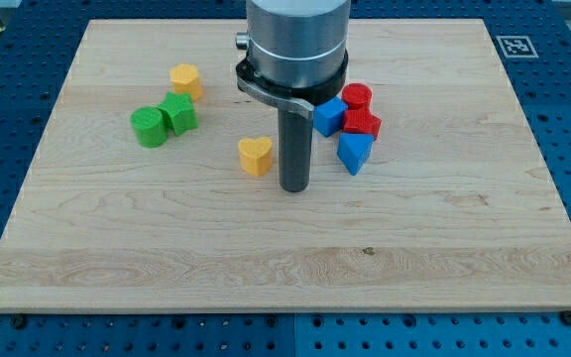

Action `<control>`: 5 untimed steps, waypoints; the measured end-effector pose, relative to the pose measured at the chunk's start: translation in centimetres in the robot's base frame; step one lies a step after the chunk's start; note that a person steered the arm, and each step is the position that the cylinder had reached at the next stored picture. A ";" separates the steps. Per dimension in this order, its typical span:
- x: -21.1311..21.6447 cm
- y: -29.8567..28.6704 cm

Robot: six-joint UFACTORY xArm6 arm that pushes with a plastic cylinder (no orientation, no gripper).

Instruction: Push the yellow heart a bit up

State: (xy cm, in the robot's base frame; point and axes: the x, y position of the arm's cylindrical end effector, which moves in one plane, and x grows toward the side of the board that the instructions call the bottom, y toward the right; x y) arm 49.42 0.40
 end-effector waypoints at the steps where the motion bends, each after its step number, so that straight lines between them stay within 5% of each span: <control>1: 0.1 -0.4; 5: -6.0 -6.3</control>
